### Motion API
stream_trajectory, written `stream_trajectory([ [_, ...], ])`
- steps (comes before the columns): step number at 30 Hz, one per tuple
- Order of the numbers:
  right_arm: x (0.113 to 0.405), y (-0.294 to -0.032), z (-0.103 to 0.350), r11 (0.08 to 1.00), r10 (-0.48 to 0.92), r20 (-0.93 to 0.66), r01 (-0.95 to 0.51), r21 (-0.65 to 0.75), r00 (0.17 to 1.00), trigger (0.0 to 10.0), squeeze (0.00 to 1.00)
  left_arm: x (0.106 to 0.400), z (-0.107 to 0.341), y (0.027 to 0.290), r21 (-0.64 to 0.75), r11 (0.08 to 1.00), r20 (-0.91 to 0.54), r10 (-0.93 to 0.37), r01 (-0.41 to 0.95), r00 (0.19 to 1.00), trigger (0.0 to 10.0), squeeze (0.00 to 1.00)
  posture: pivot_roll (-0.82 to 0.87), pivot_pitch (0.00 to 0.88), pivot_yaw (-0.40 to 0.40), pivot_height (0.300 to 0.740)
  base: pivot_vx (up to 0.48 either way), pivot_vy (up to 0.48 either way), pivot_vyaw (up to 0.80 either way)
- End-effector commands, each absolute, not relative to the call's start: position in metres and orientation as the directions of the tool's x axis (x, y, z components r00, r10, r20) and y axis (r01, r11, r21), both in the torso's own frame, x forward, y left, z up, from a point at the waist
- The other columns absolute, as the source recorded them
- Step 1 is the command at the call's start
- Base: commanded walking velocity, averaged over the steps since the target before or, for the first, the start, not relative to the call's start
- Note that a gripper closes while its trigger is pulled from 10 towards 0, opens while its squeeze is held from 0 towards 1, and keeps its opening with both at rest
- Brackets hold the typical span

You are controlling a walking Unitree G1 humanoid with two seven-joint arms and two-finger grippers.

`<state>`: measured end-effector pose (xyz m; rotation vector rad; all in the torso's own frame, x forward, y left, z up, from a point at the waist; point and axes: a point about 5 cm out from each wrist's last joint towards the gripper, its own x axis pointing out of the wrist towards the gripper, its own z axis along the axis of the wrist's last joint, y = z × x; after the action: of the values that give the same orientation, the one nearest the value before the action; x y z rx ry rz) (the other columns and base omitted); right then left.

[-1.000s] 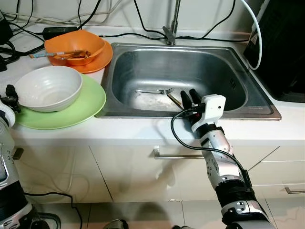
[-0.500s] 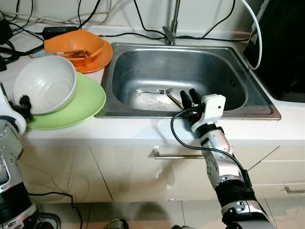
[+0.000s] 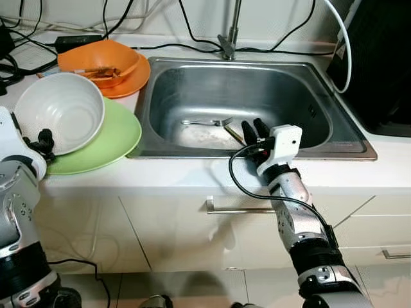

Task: Kitchen organization

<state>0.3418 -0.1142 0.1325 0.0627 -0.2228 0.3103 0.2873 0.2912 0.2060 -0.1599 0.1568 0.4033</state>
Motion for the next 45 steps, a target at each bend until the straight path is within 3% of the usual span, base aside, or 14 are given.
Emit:
stream_trajectory([
  [1, 0.344, -0.12, 0.131, 0.957, 0.273, 0.214, -0.288, 0.041, 0.938, 10.0, 0.0, 0.289, 0.204, 0.29, -0.152, 0.903, -0.184, 0.373, -0.402, 0.909, 10.0, 0.0, 0.0, 0.001, -0.009, 0.74, 0.0, 0.0, 0.0],
  [13, 0.347, -0.121, 0.129, 0.958, 0.269, 0.207, -0.283, 0.041, 0.941, 10.0, 0.0, 0.295, 0.2, 0.286, -0.148, 0.905, -0.187, 0.37, -0.398, 0.91, 10.0, 0.0, 0.01, 0.0, -0.012, 0.74, 0.0, 0.0, 0.0],
  [14, 0.347, -0.121, 0.129, 0.958, 0.27, 0.204, -0.284, 0.041, 0.941, 10.0, 0.0, 0.295, 0.199, 0.287, -0.158, 0.903, -0.187, 0.37, -0.4, 0.91, 4.9, 0.0, 0.01, 0.0, -0.015, 0.74, 0.0, 0.0, 0.0],
  [16, 0.347, -0.121, 0.128, 0.958, 0.27, 0.204, -0.284, 0.042, 0.941, 10.0, 0.0, 0.295, 0.199, 0.287, -0.162, 0.902, -0.186, 0.371, -0.401, 0.91, 4.9, 0.0, 0.01, 0.0, -0.015, 0.74, 0.0, 0.0, 0.0],
  [17, 0.347, -0.12, 0.128, 0.958, 0.271, 0.203, -0.285, 0.043, 0.941, 10.0, 0.0, 0.295, 0.199, 0.287, -0.166, 0.901, -0.184, 0.372, -0.402, 0.91, 0.0, 0.0, 0.01, 0.0, -0.015, 0.74, 0.0, 0.0, 0.0],
  [39, 0.35, -0.117, 0.126, 0.956, 0.275, 0.197, -0.289, 0.047, 0.941, 10.0, 0.0, 0.298, 0.205, 0.292, -0.175, 0.895, -0.157, 0.387, -0.411, 0.909, 0.0, 0.0, 0.03, 0.0, -0.016, 0.74, 0.0, 0.0, 0.0],
  [45, 0.351, -0.116, 0.126, 0.954, 0.28, 0.197, -0.295, 0.047, 0.939, 10.0, 0.0, 0.298, 0.225, 0.293, -0.154, 0.896, -0.045, 0.415, -0.417, 0.909, 0.0, 0.0, 0.03, 0.0, -0.018, 0.74, 0.0, 0.0, 0.0],
])
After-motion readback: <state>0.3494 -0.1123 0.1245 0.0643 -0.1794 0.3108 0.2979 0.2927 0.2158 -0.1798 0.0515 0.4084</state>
